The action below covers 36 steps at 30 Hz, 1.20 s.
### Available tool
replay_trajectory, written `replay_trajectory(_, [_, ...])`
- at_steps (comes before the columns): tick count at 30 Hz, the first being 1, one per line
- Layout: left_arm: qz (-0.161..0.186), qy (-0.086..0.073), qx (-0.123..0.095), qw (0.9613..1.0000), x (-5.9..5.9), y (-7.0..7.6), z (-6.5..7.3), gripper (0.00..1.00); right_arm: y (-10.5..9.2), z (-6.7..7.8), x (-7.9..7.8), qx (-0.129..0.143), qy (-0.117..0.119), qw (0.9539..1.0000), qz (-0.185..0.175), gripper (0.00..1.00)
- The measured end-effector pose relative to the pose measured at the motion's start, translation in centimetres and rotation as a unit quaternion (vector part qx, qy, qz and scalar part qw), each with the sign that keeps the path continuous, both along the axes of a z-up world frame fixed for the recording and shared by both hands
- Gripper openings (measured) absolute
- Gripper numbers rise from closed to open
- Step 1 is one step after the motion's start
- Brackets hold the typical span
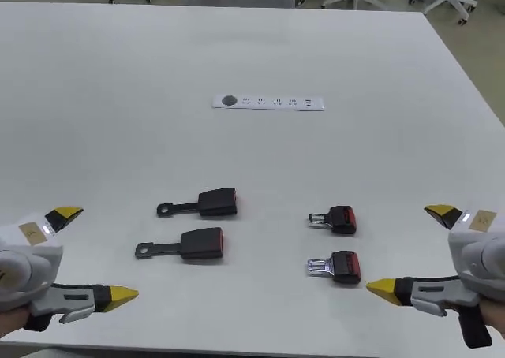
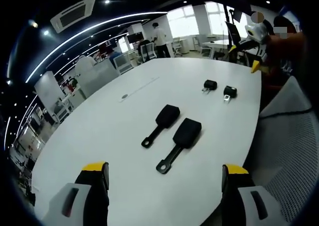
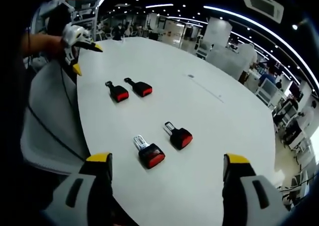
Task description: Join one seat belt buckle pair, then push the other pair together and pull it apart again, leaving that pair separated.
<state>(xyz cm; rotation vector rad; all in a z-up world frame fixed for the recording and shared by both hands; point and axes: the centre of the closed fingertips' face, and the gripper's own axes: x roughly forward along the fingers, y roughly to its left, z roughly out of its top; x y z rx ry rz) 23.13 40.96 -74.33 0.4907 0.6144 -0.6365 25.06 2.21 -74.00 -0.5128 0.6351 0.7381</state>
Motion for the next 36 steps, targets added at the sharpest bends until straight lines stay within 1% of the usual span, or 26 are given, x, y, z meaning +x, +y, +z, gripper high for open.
replay_trajectory(2, [-0.002, 0.002, 0.0, 1.0, -0.1, -0.1, -0.1, 0.96, 0.1, -0.1, -0.2, 0.0, 0.003, 1.0, 0.001, 0.93])
replay_trajectory(5, [-0.003, 0.001, -0.001, 1.0, -0.1, -0.1, -0.1, 0.96, 0.3, -0.1, -0.1, -0.001, 0.003, 1.0, 0.001, 0.93])
replay_trajectory(10, [-0.001, -0.003, -0.001, 1.0, 0.0, 0.3, 0.1, 0.94, 1.0, -0.2, -0.1, -0.001, 0.011, 0.9999, 0.0, 0.93])
replay_trajectory(12, [0.002, -0.003, -0.003, 1.0, 0.0, 0.5, 0.2, 0.94, 1.4, 0.0, 0.0, 0.002, 0.008, 0.9999, 0.006, 0.93])
replay_trajectory(13, [0.002, -0.003, -0.003, 1.0, 0.1, 0.5, 0.2, 0.95, 1.9, 0.2, 0.2, 0.005, -0.001, 0.9999, 0.016, 0.93])
replay_trajectory(14, [0.001, -0.003, -0.002, 1.0, 0.0, 0.5, 0.1, 0.96, 2.1, 0.4, 0.3, 0.006, -0.005, 0.9998, 0.02, 0.93])
replay_trajectory(15, [0.0, -0.003, -0.001, 1.0, 0.0, 0.5, 0.1, 0.98, 2.1, 0.4, 0.3, 0.006, -0.004, 0.9998, 0.019, 0.93])
replay_trajectory(16, [-0.001, 0.001, -0.001, 1.0, -0.1, 0.5, -0.2, 0.98, 2.2, 0.4, 0.4, 0.006, -0.001, 0.9998, 0.018, 0.94])
replay_trajectory(18, [-0.001, 0.001, 0.001, 1.0, -0.1, 0.5, -0.4, 0.98, 2.3, 0.2, 0.5, 0.007, 0.001, 0.9998, 0.017, 0.95])
replay_trajectory(21, [0.004, 0.005, -0.006, 1.0, -0.2, 0.4, -0.6, 0.98, 2.2, -0.1, 0.6, 0.007, 0.006, 0.9999, 0.012, 0.97])
replay_trajectory(23, [0.002, 0.008, -0.005, 1.0, -0.4, 0.3, -0.9, 0.98, 2.3, -0.4, 0.6, 0.014, 0.011, 0.9998, 0.01, 0.97])
replay_trajectory(24, [0.002, 0.012, -0.006, 0.9999, -0.5, 0.3, -1.1, 0.98, 2.3, -0.7, 0.5, 0.017, 0.016, 0.9997, 0.008, 0.97])
replay_trajectory(26, [0.002, 0.016, -0.005, 0.9999, -0.6, 0.4, -1.5, 0.98, 2.3, -1.5, 0.3, 0.014, 0.022, 0.9996, 0.007, 0.97])
replay_trajectory(30, [0.004, 0.024, -0.004, 0.9997, -0.6, 0.6, -2.1, 0.98, 2.4, -2.2, -0.1, 0.015, 0.029, 0.9995, 0.005, 0.97])
replay_trajectory(33, [0.003, 0.025, -0.003, 0.9997, -0.5, 0.7, -2.1, 0.98, 2.6, -2.2, -0.2, 0.014, 0.029, 0.9995, 0.007, 0.97])
replay_trajectory(36, [0.005, 0.023, -0.004, 0.9997, -0.2, 0.9, -1.9, 0.98, 2.5, -2.3, 0.0, 0.014, 0.025, 0.9996, 0.007, 0.97])
